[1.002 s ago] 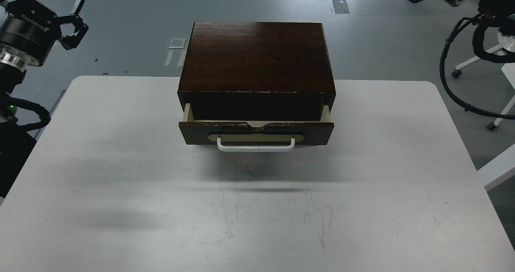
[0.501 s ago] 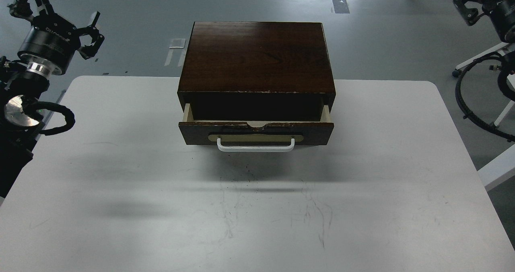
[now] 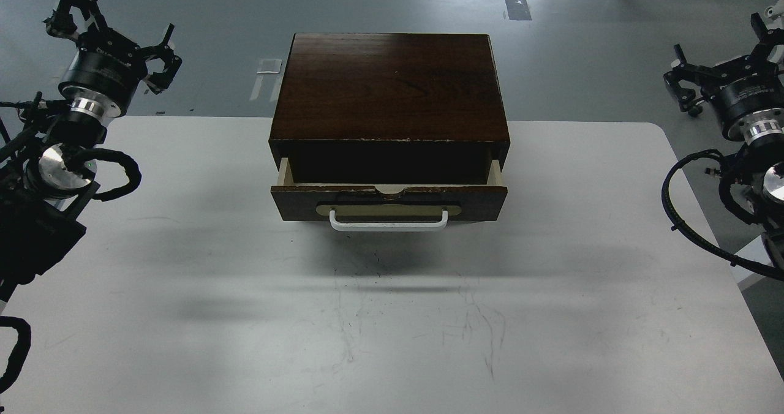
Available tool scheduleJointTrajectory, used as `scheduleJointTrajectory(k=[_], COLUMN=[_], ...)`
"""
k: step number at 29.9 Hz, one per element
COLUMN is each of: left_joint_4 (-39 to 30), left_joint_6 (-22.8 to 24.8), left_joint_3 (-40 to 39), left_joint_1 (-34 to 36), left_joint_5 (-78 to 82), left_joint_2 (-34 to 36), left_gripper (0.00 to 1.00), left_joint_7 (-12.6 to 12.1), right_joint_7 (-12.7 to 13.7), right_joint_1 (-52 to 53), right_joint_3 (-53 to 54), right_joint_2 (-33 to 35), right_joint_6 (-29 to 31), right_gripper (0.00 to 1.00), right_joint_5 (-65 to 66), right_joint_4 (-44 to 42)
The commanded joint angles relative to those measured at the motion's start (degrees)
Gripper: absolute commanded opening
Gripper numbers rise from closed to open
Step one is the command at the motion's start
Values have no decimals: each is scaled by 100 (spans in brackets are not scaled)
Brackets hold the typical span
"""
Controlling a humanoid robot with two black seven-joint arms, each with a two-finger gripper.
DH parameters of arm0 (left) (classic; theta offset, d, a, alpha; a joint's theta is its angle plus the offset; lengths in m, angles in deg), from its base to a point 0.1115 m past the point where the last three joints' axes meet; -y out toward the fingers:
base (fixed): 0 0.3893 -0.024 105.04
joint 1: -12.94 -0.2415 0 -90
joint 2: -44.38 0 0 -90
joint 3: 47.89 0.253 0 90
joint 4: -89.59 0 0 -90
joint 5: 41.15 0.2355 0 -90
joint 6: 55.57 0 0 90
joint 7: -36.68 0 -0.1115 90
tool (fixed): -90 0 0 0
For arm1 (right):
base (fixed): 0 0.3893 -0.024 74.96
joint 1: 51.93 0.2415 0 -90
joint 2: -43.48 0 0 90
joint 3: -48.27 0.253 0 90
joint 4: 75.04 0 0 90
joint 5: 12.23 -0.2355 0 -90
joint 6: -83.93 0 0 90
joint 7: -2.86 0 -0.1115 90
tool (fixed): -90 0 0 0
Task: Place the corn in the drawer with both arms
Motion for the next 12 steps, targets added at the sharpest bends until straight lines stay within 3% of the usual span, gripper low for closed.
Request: scheduleJointTrajectory(k=[1, 12], left_joint_4=[-1, -1], left_joint_6=[0, 0], left_joint_3=[16, 95], left_joint_1=[-37, -178], left_joint_5=[5, 66], left_joint_2=[-10, -54], left_gripper=[98, 98], left_joint_7=[1, 45], right_joint_7=[-26, -131], right_joint_1=[-69, -96], right_joint_3=[-7, -78], right_joint_2=[-28, -2], right_joint_6=[0, 0], right_gripper=[100, 100], right_joint_5=[2, 37], right_joint_4=[-55, -205])
